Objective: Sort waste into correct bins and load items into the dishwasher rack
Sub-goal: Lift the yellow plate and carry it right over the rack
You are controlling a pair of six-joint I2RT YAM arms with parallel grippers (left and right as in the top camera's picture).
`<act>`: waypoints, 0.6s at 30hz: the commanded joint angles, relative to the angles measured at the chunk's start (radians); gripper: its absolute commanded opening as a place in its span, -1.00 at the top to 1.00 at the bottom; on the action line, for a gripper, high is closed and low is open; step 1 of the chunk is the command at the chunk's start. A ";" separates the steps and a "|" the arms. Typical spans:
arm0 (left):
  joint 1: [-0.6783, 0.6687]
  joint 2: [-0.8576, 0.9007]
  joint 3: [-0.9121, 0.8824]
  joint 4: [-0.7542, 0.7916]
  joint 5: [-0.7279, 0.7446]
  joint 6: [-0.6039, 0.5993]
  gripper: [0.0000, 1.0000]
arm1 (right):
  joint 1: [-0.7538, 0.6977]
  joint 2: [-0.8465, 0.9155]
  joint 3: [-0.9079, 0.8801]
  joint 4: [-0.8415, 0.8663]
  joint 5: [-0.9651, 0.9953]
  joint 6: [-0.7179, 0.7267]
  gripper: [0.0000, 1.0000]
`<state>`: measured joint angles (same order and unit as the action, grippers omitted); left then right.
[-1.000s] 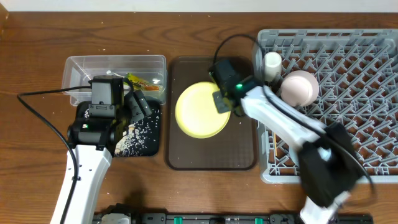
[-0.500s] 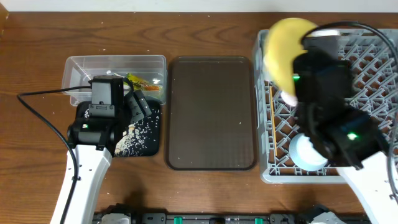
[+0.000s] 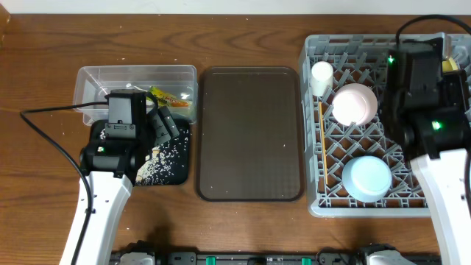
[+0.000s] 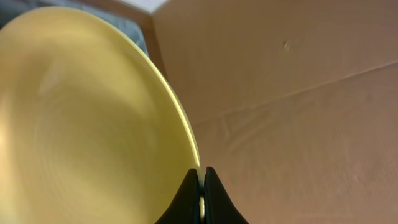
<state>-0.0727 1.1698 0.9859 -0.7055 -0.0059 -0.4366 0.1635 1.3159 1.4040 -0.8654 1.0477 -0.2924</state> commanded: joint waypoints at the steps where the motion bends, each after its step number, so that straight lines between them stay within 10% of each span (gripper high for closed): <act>1: 0.004 0.003 -0.007 0.000 -0.002 0.014 -0.81 | -0.035 0.061 0.002 -0.016 0.024 0.012 0.98; 18: 0.004 0.003 -0.007 0.000 -0.002 0.014 -0.81 | -0.041 0.284 0.002 0.005 -0.008 0.034 0.98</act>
<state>-0.0731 1.1698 0.9859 -0.7055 -0.0059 -0.4366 0.1341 1.5799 1.4040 -0.8700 1.0214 -0.2798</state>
